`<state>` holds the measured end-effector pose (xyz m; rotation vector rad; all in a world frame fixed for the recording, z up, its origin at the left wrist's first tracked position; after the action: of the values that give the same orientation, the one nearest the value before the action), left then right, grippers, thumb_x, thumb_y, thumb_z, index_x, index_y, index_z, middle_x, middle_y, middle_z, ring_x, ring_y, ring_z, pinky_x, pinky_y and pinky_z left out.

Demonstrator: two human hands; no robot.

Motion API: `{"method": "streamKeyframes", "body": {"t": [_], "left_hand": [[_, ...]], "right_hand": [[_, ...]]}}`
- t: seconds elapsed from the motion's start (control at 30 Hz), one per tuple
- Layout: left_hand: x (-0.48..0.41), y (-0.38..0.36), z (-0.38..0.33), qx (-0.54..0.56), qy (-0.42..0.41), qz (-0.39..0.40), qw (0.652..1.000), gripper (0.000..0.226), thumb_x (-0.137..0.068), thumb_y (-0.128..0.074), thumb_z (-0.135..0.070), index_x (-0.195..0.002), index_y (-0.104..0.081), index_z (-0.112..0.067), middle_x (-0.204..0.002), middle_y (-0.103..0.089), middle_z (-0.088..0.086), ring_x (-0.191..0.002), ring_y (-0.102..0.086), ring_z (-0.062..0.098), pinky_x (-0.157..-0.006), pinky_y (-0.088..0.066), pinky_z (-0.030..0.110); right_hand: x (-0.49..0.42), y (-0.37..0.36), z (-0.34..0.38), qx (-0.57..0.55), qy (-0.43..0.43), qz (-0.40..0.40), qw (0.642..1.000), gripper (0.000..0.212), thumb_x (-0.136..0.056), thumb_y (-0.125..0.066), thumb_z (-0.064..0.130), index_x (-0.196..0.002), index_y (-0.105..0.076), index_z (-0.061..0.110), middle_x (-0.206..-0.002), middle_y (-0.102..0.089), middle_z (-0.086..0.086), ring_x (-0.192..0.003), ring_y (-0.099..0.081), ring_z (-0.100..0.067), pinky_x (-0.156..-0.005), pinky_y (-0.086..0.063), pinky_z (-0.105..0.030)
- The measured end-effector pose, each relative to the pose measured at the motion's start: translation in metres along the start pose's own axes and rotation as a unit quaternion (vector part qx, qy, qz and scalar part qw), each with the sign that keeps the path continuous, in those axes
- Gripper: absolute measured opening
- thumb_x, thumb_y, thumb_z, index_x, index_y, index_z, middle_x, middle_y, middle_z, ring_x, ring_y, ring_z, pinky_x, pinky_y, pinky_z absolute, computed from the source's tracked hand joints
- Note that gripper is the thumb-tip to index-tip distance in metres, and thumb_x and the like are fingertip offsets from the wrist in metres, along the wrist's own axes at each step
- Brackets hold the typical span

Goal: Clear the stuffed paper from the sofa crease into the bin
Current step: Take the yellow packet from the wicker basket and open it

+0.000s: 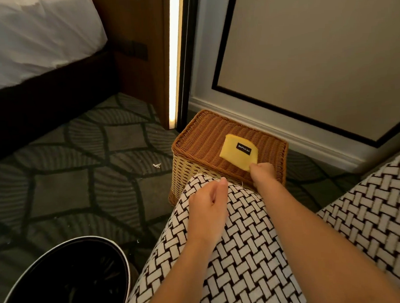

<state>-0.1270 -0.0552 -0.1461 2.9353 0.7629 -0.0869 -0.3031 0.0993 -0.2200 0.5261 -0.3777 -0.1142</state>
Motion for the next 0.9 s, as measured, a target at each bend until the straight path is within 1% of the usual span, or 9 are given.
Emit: {"method": "streamKeyframes", "body": {"t": [0.1,0.17,0.27,0.37,0.53,0.6,0.7,0.77,0.9], "left_hand": [[0.007,0.002,-0.001,-0.012,0.053,-0.014,0.998,0.047,-0.091,-0.037,-0.046,-0.069,-0.052,-0.007,-0.058,-0.054,0.007,-0.051,-0.053,0.008,-0.056,-0.049,0.037],[0.016,0.002,0.008,0.025,0.109,-0.028,0.993,0.038,-0.094,-0.037,-0.041,-0.079,-0.056,-0.012,-0.07,-0.062,0.002,-0.063,-0.061,0.005,-0.064,-0.054,0.029],[0.039,0.0,0.01,0.076,0.175,-0.026,0.981,0.023,-0.095,-0.036,-0.042,-0.083,-0.052,-0.03,-0.089,-0.065,0.001,-0.082,-0.063,0.013,-0.076,-0.056,0.034],[0.066,-0.003,0.0,0.097,0.212,0.004,0.973,0.023,-0.095,-0.033,-0.045,-0.093,-0.047,-0.027,-0.103,-0.062,-0.001,-0.092,-0.059,0.011,-0.07,-0.05,0.024],[0.113,0.007,-0.018,0.057,0.261,0.053,0.962,0.042,-0.086,-0.03,-0.066,-0.105,-0.045,-0.031,-0.106,-0.062,0.002,-0.098,-0.059,0.017,-0.088,-0.048,0.047],[0.133,0.018,-0.034,0.06,0.273,0.045,0.959,0.046,-0.087,-0.026,-0.066,-0.102,-0.05,-0.03,-0.104,-0.061,0.003,-0.097,-0.06,0.023,-0.083,-0.052,0.043],[0.157,0.033,-0.06,0.101,0.289,0.017,0.952,0.052,-0.092,-0.024,-0.057,-0.106,-0.057,-0.019,-0.106,-0.063,0.011,-0.096,-0.062,0.029,-0.052,-0.056,0.03],[0.165,0.041,-0.077,0.092,0.282,0.004,0.955,0.056,-0.091,-0.023,-0.061,-0.102,-0.057,-0.018,-0.106,-0.062,0.013,-0.096,-0.061,0.028,-0.057,-0.054,0.031],[0.201,0.016,-0.119,0.199,0.285,0.161,0.924,0.069,-0.085,-0.014,-0.068,-0.104,-0.061,-0.023,-0.105,-0.066,0.011,-0.096,-0.062,0.027,-0.078,-0.051,0.044]], "right_hand": [[0.035,0.014,0.013,-0.045,0.037,0.005,0.998,0.014,-0.096,-0.043,0.019,-0.098,-0.054,0.011,-0.077,-0.053,-0.003,-0.061,-0.044,-0.011,-0.051,-0.034,-0.022],[0.055,0.025,0.014,-0.064,0.056,0.002,0.996,0.015,-0.096,-0.044,0.022,-0.099,-0.054,0.011,-0.081,-0.055,-0.003,-0.061,-0.044,-0.01,-0.051,-0.035,-0.022],[0.092,0.042,0.014,-0.064,0.084,0.002,0.994,0.012,-0.095,-0.044,0.023,-0.1,-0.053,0.016,-0.089,-0.058,-0.004,-0.066,-0.048,-0.011,-0.054,-0.038,-0.023],[0.135,0.055,-0.001,-0.067,0.079,0.013,0.995,0.013,-0.095,-0.045,0.023,-0.098,-0.054,0.014,-0.083,-0.057,-0.003,-0.068,-0.049,-0.014,-0.057,-0.04,-0.027],[0.225,0.064,-0.039,-0.055,0.059,0.083,0.993,0.016,-0.097,-0.042,0.024,-0.1,-0.054,0.014,-0.084,-0.057,-0.004,-0.069,-0.048,-0.014,-0.059,-0.04,-0.026],[0.255,0.075,-0.054,-0.081,0.032,0.09,0.992,0.016,-0.097,-0.042,0.025,-0.1,-0.054,0.015,-0.084,-0.055,-0.003,-0.069,-0.046,-0.013,-0.057,-0.037,-0.024],[0.292,0.095,-0.067,-0.11,0.028,0.105,0.988,0.014,-0.096,-0.043,0.027,-0.103,-0.054,0.02,-0.077,-0.049,0.002,-0.064,-0.041,-0.009,-0.053,-0.033,-0.021],[0.314,0.111,-0.062,-0.107,0.056,0.116,0.986,0.015,-0.095,-0.045,0.029,-0.106,-0.053,0.022,-0.075,-0.046,0.008,-0.065,-0.039,-0.005,-0.056,-0.033,-0.021],[0.355,0.162,-0.038,-0.115,0.121,0.112,0.98,0.013,-0.095,-0.048,0.027,-0.103,-0.055,0.022,-0.068,-0.051,0.013,-0.061,-0.043,-0.001,-0.056,-0.033,-0.019]]}}
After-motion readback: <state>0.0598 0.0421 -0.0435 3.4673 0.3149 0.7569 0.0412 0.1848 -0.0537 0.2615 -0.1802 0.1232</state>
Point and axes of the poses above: each hand's wrist, its own x-axis away from the middle knuckle, its own y-axis out of the back of the hand, z = x × y, the point moved 10 cm from there along -x, towards the middle knuckle
